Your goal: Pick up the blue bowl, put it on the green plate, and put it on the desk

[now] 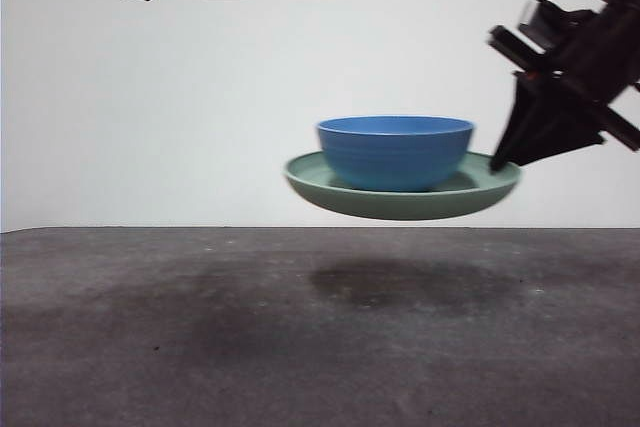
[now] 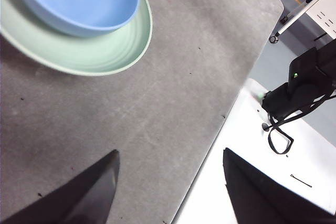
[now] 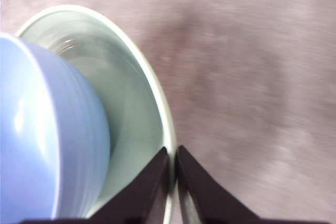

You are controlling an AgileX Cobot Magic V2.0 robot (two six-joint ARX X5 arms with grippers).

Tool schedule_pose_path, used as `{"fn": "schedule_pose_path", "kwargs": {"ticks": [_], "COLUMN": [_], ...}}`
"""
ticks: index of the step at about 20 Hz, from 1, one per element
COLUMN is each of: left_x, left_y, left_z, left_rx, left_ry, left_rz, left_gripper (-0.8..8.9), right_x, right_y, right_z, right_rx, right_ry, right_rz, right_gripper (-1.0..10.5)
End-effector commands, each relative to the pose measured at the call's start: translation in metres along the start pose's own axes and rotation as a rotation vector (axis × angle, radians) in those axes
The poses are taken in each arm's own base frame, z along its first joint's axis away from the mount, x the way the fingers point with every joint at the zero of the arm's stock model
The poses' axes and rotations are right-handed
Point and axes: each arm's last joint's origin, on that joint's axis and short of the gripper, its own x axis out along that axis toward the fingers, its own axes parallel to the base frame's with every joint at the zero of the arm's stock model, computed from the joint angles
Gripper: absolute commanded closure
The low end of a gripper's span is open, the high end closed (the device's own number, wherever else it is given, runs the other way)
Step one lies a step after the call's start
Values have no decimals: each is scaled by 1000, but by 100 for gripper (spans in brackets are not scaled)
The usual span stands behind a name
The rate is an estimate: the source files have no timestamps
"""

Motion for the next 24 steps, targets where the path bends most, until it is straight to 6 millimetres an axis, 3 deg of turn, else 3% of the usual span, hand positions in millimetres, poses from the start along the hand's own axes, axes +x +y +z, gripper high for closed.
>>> {"fn": "schedule_pose_path", "kwargs": {"ticks": [1,8,16,22,24], "left_x": [1,1,1,1,1], "left_y": [0,-1,0,-1,-1], "left_z": [3,3,3,2,2], "left_rx": [8,8,7,5,1], "left_ry": [-4,-4,-4,0,5], "left_rz": [-11,-12,-11,-11,-12], "left_gripper": [498,497,498,498,497], "right_x": [7,51,108,117,117], "right_y": [17,36,21,15,15], "right_z": [4,-6,-21,-27,-27], "right_rx": [2,0,72,84,84], "right_ry": [-16,13,79,105,105], "right_rz": [30,60,59,28,29], "right_gripper": [933,934,933,933,865]}}
